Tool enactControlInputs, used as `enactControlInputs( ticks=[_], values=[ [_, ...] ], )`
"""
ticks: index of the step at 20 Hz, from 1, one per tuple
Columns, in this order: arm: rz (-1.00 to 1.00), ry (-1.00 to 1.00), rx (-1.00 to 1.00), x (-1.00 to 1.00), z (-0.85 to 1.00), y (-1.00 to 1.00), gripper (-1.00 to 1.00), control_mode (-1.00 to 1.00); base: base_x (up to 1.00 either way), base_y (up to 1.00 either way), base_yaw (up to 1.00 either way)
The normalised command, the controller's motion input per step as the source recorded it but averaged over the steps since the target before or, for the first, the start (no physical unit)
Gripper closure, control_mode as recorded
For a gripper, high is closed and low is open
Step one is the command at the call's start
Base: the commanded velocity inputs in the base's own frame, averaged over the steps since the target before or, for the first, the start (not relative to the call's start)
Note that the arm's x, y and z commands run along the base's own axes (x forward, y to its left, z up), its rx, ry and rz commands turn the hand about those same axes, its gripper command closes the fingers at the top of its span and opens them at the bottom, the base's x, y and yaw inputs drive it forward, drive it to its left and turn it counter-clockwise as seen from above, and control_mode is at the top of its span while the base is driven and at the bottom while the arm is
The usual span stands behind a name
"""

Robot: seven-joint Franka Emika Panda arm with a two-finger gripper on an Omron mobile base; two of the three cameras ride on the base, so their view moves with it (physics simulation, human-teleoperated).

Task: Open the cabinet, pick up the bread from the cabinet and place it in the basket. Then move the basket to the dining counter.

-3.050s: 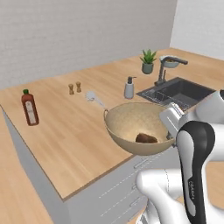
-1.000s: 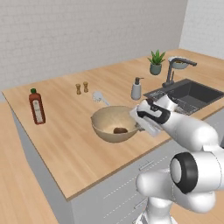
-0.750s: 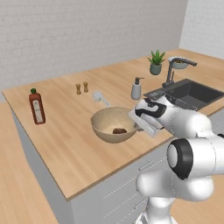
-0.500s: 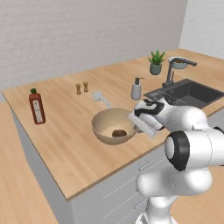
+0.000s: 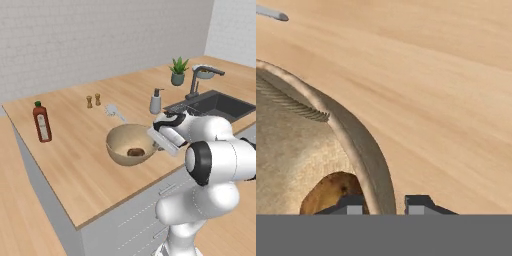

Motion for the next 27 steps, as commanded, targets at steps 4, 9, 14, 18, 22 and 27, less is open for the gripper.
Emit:
enactControlInputs(
  ticks=[4,9,14,18,22,27],
  values=[
    [0.0,-0.05,0.02,-0.22,0.47,0.06,-1.0,-1.0,0.0,0.0,0.0],
    [0.0,-0.17,0.05,-0.46,0.67,0.0,-1.0,-1.0,0.0,0.0,0.0],
    [0.0,-0.15,0.02,-0.74,1.0,0.01,-1.0,-1.0,0.0,0.0,0.0],
    [0.03,-0.1,0.0,-0.96,0.9,0.0,-1.0,-1.0,0.0,0.0,0.0],
    [0.13,-0.2,0.0,-1.0,0.91,0.0,-1.0,-1.0,0.0,0.0,0.0],
    [0.12,-0.23,0.0,-1.0,1.0,-0.04,-1.0,-1.0,0.0,0.0,0.0]
  ],
)
